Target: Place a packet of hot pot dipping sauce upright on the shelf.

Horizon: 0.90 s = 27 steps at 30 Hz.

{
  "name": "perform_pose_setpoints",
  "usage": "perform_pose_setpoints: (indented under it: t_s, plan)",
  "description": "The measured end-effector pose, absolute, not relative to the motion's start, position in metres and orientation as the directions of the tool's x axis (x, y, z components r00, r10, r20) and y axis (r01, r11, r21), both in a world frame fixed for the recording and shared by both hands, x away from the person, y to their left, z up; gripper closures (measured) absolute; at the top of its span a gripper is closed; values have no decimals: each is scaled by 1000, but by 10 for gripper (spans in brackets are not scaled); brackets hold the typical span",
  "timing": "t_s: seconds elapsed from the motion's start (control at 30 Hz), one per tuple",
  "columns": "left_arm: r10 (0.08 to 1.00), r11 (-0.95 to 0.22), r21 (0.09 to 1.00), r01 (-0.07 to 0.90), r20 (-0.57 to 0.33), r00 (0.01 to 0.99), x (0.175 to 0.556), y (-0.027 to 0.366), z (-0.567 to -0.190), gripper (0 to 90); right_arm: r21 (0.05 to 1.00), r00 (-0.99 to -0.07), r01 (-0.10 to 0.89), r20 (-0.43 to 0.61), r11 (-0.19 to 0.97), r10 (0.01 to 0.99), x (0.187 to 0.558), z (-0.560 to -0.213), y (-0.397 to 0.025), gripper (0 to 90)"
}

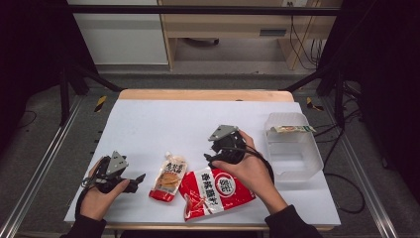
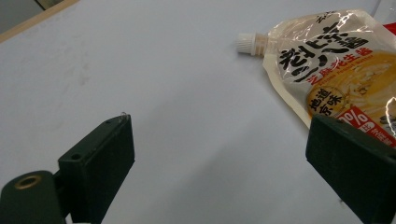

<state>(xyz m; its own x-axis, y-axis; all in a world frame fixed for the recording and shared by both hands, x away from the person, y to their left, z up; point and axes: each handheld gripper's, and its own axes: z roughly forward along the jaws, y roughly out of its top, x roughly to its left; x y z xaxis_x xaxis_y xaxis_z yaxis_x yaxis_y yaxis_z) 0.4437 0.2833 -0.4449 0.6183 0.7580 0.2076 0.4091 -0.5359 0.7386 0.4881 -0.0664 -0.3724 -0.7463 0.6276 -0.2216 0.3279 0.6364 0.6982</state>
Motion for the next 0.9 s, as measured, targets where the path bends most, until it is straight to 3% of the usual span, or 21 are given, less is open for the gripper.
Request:
perform_pose_setpoints:
  t_s: [0.9]
  plan:
    - [714, -583, 713, 391, 220, 664, 443, 271, -447, 89, 654, -820, 373, -100, 658, 563, 510, -409, 6, 488]
